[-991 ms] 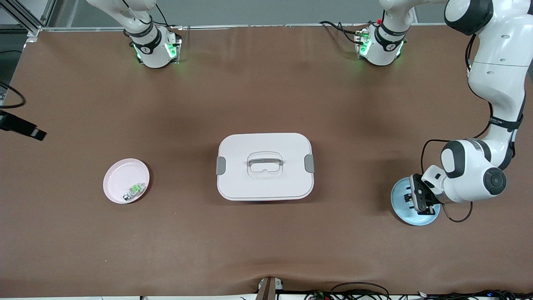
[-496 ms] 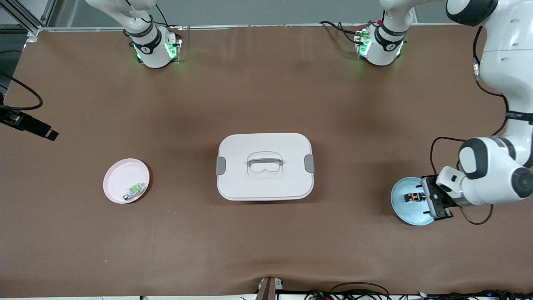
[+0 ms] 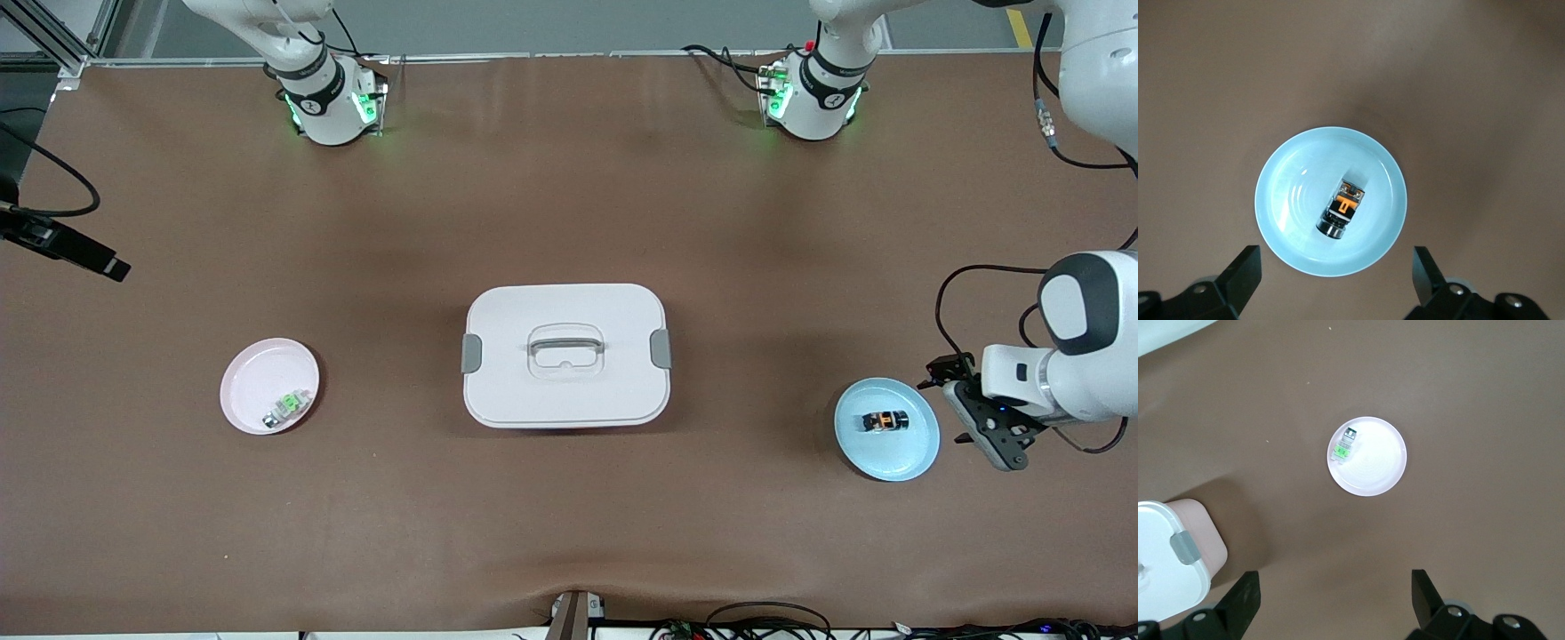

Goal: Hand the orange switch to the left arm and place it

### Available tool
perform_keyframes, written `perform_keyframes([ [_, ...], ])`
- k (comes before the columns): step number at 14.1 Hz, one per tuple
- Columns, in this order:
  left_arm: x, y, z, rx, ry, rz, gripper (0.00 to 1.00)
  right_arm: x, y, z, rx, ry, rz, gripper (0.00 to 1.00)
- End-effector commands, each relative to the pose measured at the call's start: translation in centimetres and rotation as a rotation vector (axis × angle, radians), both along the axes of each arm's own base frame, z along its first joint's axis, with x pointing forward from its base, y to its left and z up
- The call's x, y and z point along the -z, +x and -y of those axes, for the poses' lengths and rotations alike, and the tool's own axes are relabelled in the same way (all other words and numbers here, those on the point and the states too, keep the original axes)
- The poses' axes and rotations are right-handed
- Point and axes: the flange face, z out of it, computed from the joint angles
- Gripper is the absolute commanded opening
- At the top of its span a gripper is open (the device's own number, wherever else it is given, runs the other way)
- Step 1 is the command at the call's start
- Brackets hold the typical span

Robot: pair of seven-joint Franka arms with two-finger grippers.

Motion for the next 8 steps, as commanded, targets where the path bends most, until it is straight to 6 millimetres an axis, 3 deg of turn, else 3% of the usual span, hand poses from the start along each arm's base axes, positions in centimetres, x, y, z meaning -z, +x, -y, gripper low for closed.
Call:
perform_keyframes([
  [1,-2.6,-1.0,0.7,-0.175,0.004,-0.023,1.0,0.6,-1.3,0.9,-0.001,0.002,-0.024,1.0],
  [5,-6.8,-1.6,0.6,-0.375,0.009,-0.006,1.0,1.2,-1.8,0.6,-0.019,0.008,-0.026,1.0],
  [8,-10.7,-3.2,1.3,-0.576,0.029,-0.036,1.0,0.9,-1.7,1.2,-0.169,0.003,-0.001,1.0],
])
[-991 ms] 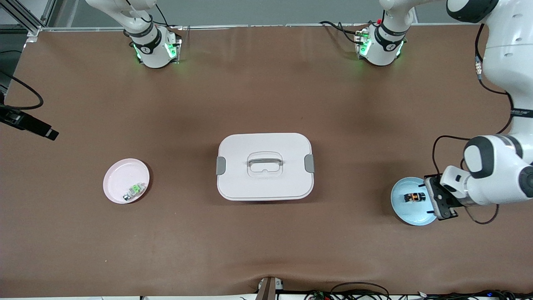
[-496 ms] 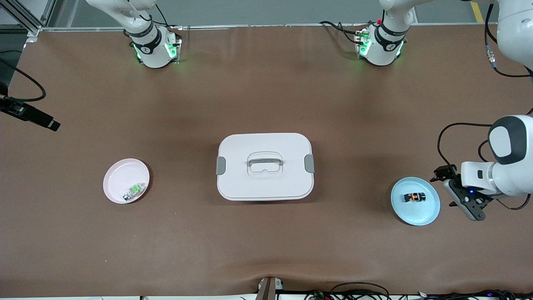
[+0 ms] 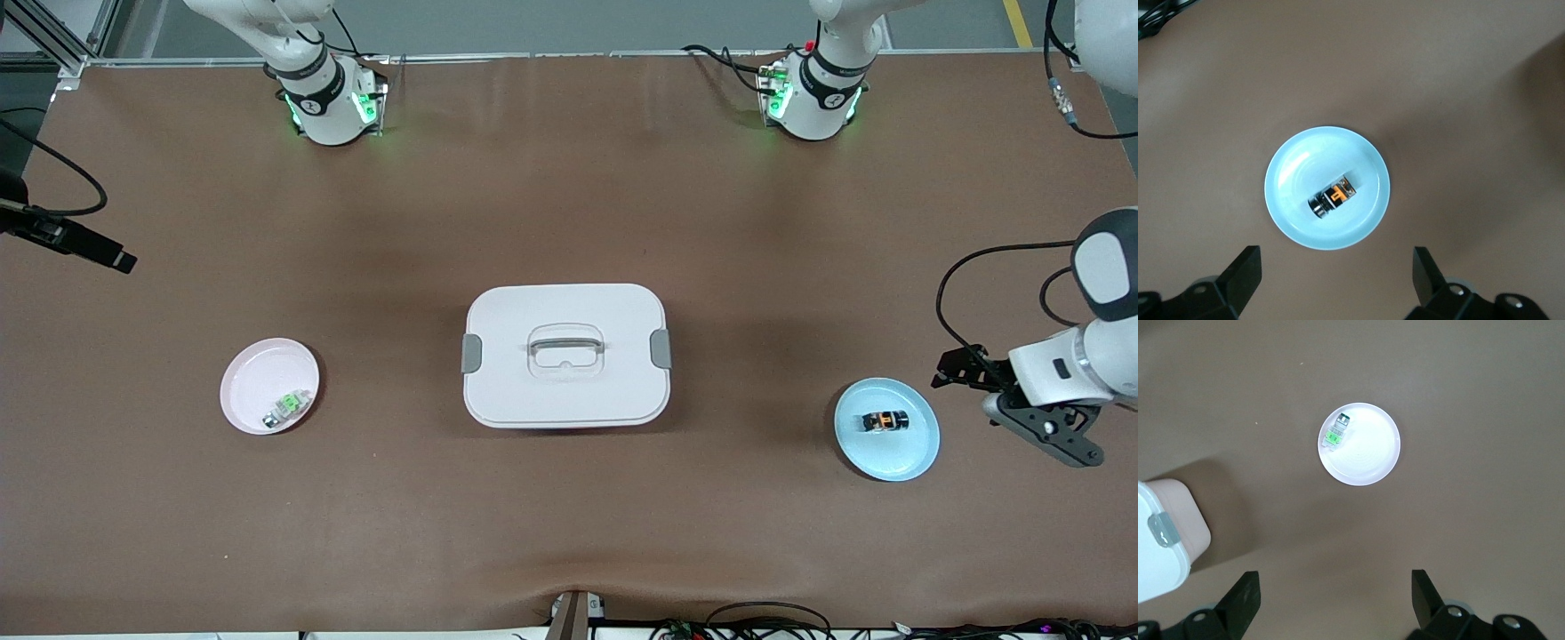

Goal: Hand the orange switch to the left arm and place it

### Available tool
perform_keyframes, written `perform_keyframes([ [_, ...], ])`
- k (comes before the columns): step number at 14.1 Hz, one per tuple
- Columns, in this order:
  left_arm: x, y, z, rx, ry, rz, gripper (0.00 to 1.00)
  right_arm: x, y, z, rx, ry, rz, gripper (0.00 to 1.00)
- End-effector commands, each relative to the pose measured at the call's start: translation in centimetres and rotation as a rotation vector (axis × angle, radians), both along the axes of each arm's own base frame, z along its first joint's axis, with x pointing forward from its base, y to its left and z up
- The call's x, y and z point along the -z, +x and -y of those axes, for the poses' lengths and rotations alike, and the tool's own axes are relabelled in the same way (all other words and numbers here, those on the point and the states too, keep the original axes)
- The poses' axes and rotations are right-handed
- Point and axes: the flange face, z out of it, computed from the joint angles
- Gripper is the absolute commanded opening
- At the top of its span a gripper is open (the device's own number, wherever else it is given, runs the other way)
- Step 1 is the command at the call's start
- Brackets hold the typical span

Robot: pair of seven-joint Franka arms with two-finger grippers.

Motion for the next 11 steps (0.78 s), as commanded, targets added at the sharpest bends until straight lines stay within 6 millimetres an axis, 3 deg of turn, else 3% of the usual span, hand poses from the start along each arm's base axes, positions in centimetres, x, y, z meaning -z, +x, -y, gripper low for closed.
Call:
perform_keyframes([
  [1,-3.9,-2.2,0.4,-0.16,0.007,-0.036,1.0,-0.4,-0.9,1.0,-0.085,0.002,0.024,1.0],
  [6,-8.1,-4.6,0.8,-0.295,0.041,-0.069,1.0,-0.3,-1.7,0.8,-0.144,-0.004,0.048,1.0],
  [11,-11.3,-6.9,3.9,-0.59,0.066,-0.128,1.0,-0.1,-1.7,1.0,-0.185,-0.005,0.05,1.0],
])
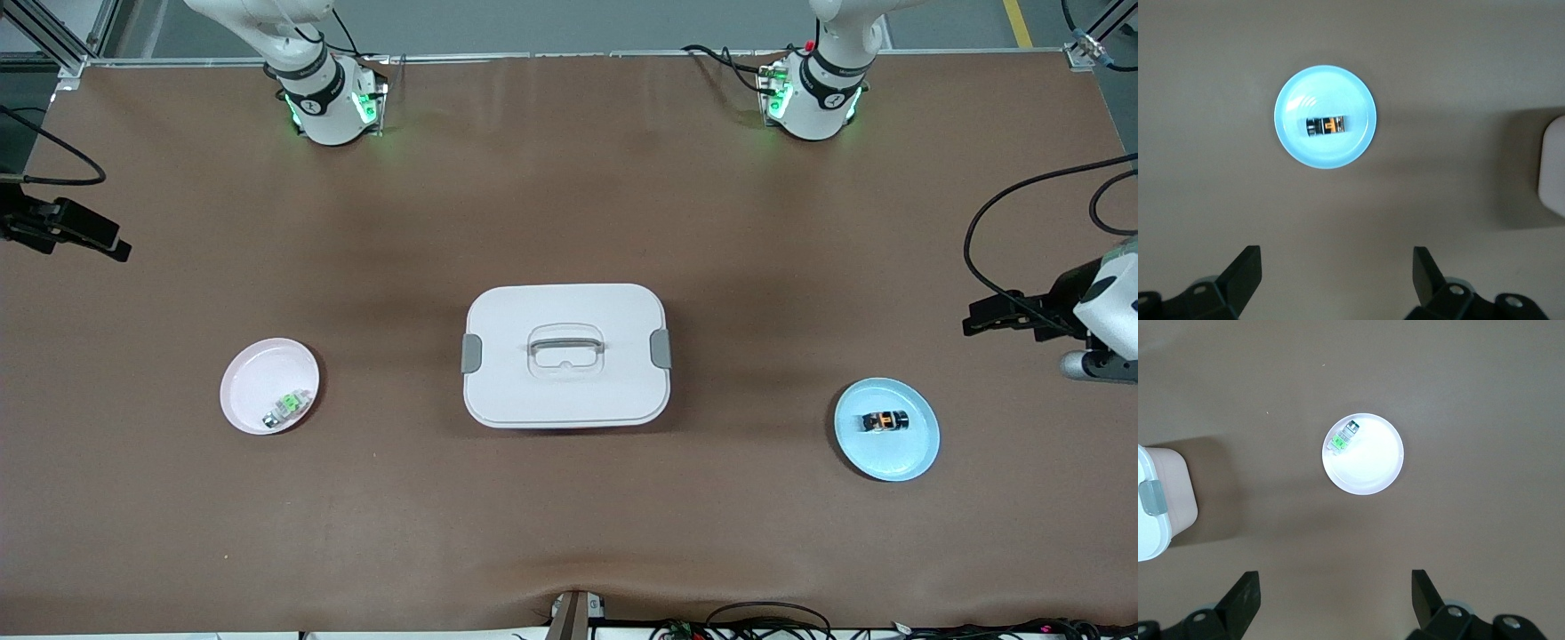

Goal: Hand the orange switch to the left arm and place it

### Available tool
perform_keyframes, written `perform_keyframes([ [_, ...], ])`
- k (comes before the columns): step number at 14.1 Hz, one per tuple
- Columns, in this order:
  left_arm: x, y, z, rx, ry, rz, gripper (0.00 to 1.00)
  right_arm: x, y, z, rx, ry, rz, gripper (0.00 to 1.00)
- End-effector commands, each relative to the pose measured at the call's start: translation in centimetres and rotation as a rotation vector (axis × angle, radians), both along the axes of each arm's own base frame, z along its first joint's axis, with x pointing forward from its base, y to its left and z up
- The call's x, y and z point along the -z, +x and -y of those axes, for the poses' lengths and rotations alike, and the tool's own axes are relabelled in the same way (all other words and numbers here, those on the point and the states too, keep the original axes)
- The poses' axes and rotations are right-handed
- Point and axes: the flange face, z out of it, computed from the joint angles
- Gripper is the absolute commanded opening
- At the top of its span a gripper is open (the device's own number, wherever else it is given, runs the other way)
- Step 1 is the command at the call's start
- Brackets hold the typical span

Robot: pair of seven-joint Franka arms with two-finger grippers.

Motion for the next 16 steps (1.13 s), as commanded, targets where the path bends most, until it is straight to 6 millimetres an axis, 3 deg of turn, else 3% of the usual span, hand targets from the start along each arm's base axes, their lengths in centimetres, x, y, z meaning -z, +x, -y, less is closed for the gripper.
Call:
perform_keyframes([
  [1,-1.4,-1.6,2.0,-0.117,0.016,-0.027,1.0,-0.1,-0.9,0.3,-0.011,-0.007,0.005,1.0],
  [3,-1.7,-1.6,2.2,-0.099,0.036,-0.022,1.0,0.0,-0.9,0.2,-0.002,-0.005,-0.003,1.0],
  [7,-1.7,-1.4,-1.1,0.021,0.202,-0.012,1.0,-0.1,-0.8,0.0,-0.007,-0.007,0.008,1.0],
  [16,-3.3,-1.7,0.1,0.06,0.175,0.004,1.0,-0.4,-0.4,-0.2,-0.059,-0.05,0.036,1.0],
])
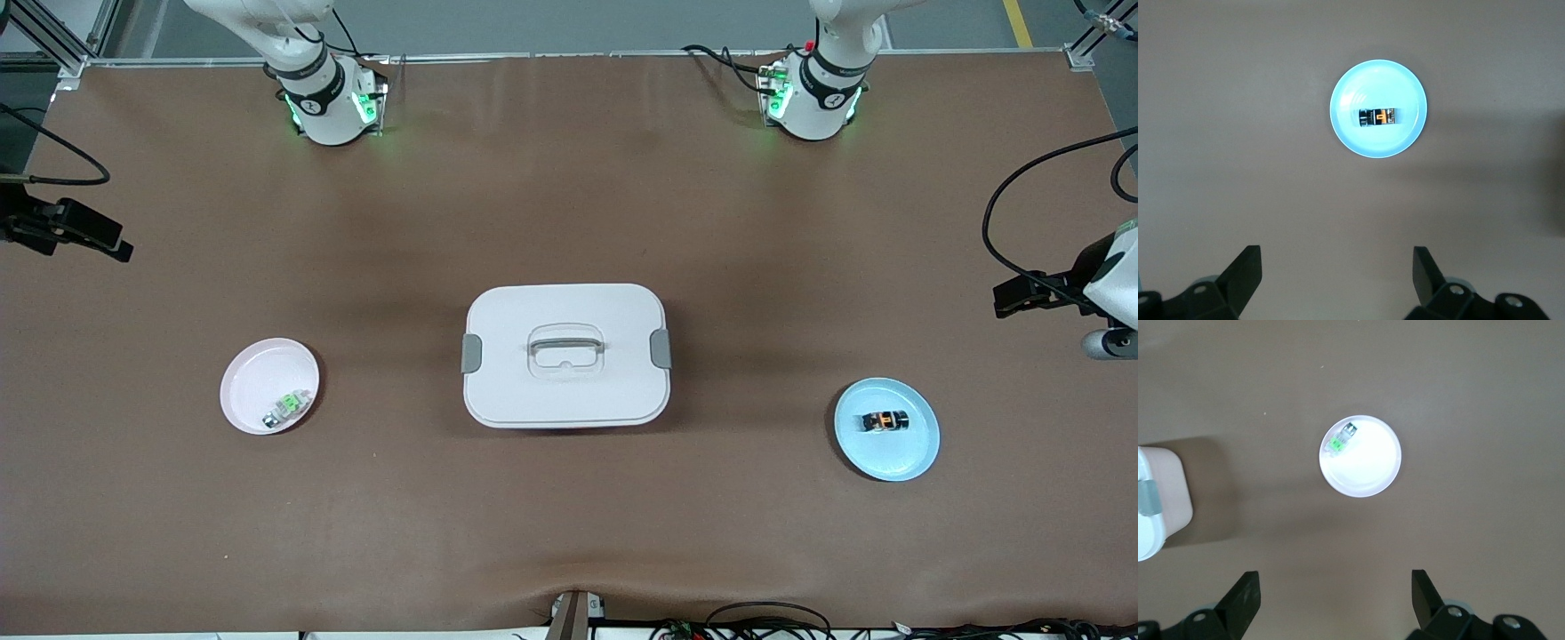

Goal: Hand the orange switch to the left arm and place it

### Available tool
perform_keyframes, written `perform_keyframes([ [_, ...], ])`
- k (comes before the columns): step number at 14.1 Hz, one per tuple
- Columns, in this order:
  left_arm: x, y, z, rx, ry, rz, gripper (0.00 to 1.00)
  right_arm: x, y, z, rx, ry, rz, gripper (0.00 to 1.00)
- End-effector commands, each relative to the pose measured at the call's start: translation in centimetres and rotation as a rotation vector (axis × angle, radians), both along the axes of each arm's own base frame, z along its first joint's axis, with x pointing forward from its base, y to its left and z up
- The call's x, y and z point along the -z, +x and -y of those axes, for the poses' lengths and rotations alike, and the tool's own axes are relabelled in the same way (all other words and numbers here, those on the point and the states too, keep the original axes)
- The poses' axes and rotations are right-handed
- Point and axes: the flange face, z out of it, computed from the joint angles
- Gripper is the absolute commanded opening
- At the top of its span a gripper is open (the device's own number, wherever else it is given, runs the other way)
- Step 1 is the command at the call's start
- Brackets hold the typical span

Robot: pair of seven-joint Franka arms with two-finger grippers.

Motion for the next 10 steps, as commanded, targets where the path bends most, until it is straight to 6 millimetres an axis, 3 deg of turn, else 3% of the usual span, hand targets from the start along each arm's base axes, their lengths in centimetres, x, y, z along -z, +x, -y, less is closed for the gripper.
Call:
perform_keyframes([
  [1,-1.5,-1.3,0.6,0.013,0.006,-0.021,1.0,-0.5,-0.5,-0.1,-0.078,-0.027,0.029,1.0],
  [4,-4.3,-2.9,1.4,0.017,0.022,0.006,1.0,-0.6,-0.5,0.1,-0.093,-0.026,0.032,1.0],
  [7,-7.1,-5.2,3.5,0.031,0.03,0.018,1.0,-0.5,-0.6,0.2,-0.088,-0.013,0.024,1.0],
  [10,-8.2,-6.4,4.4,0.031,-0.015,0.025,1.0,-0.2,-0.7,-0.1,-0.082,-0.006,0.012,1.0],
])
